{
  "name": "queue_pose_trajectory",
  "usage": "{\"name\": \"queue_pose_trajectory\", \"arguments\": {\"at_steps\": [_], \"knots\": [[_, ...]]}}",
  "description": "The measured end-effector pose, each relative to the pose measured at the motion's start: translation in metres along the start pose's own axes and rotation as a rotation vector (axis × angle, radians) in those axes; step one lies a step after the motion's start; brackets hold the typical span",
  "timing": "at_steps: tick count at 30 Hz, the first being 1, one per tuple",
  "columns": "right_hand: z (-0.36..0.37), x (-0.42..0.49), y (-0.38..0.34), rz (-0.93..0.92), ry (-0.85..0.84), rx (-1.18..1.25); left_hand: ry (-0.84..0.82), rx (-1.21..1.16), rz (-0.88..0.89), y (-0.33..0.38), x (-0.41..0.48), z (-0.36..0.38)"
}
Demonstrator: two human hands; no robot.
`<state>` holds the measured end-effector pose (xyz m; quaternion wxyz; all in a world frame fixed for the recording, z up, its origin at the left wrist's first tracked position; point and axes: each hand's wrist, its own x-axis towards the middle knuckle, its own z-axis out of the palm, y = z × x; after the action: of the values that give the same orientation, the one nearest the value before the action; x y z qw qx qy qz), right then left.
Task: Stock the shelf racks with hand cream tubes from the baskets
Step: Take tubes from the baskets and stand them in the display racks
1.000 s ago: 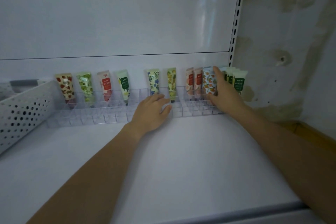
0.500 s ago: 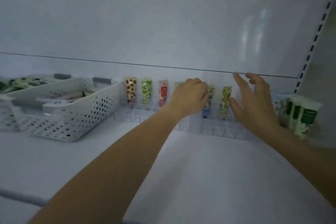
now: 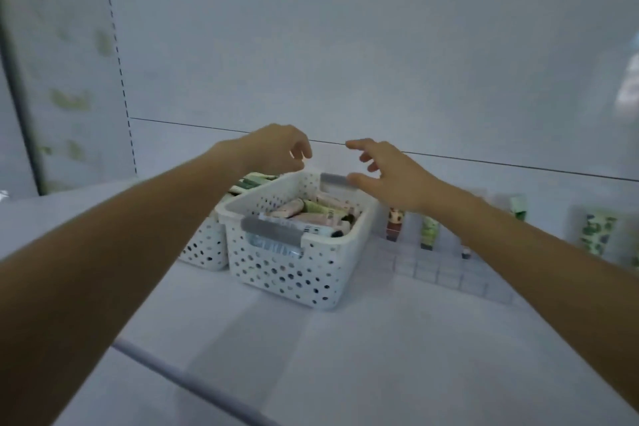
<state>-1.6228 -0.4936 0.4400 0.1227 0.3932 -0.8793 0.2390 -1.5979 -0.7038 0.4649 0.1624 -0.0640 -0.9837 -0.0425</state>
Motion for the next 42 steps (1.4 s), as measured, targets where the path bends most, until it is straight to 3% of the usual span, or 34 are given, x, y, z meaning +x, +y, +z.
{"name": "queue_pose_trajectory", "arguments": {"at_steps": [5,10,14,18,21,26,30,37,40,42], "knots": [[0.016,0.036,-0.011,0.124,-0.196,-0.032,-0.207,-0.045,0.094,-0.04,0.015,0.013],[0.022,0.048,-0.012,0.245,-0.529,-0.137,-0.349,0.09,0.193,-0.052,0.038,0.027],[0.026,0.054,-0.009,0.294,-0.579,-0.105,-0.378,0.258,0.186,-0.053,0.053,0.036],[0.027,0.057,-0.007,0.328,-0.596,-0.058,-0.541,0.328,0.275,-0.043,0.064,0.037],[0.026,0.057,-0.002,0.34,-0.563,-0.029,-0.743,0.357,0.346,-0.033,0.068,0.04],[0.017,0.053,0.0,0.338,-0.448,-0.028,-0.759,0.217,0.352,-0.043,0.071,0.042],[-0.009,0.045,0.006,0.291,-0.238,0.086,-0.662,0.088,0.393,-0.045,0.071,0.05],[-0.025,0.022,0.036,0.465,0.234,0.768,-0.382,-0.387,0.33,-0.045,0.066,0.038],[-0.024,0.009,0.044,0.561,0.267,0.939,-0.346,-0.711,0.188,-0.03,0.065,0.029],[-0.023,-0.001,0.048,0.603,0.26,1.024,-0.272,-0.793,0.137,-0.015,0.063,0.024]]}}
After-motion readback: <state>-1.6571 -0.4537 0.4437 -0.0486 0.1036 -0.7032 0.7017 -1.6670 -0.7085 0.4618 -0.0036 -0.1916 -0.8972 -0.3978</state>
